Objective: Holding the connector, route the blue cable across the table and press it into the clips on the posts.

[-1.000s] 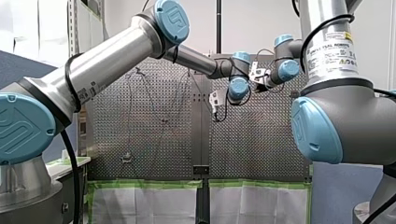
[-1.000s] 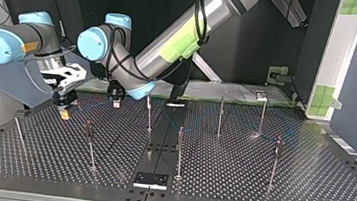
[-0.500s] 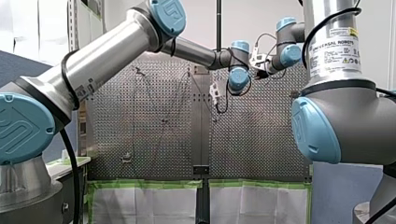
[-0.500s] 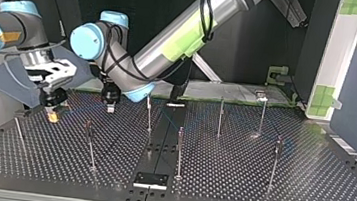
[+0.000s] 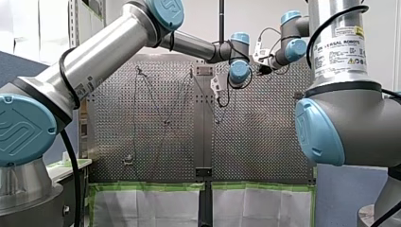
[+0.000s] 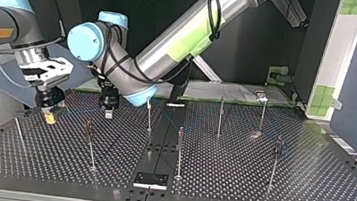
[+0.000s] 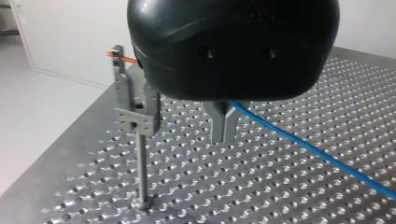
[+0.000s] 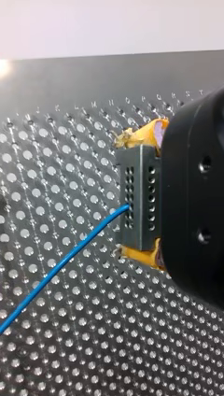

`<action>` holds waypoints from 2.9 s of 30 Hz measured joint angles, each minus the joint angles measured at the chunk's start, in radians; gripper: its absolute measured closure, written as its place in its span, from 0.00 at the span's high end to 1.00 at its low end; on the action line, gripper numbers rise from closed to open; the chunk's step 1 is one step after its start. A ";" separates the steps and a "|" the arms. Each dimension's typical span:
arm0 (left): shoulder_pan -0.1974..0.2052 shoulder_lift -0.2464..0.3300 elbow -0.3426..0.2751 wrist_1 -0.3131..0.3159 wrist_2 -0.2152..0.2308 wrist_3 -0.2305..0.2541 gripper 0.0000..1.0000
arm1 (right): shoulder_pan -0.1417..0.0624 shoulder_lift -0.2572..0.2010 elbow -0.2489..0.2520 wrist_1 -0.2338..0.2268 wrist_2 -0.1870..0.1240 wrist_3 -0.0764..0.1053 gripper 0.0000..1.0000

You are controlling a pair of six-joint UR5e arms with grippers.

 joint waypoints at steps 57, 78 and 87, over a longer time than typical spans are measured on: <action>0.105 0.005 -0.016 0.131 0.150 0.024 0.03 | -0.005 0.034 -0.047 -0.024 -0.084 0.041 0.00; 0.089 0.022 -0.036 0.045 0.159 0.011 1.00 | -0.005 0.034 -0.047 -0.024 -0.085 0.041 0.00; 0.047 0.055 -0.053 -0.033 0.206 0.011 1.00 | -0.005 0.034 -0.047 -0.024 -0.084 0.041 0.00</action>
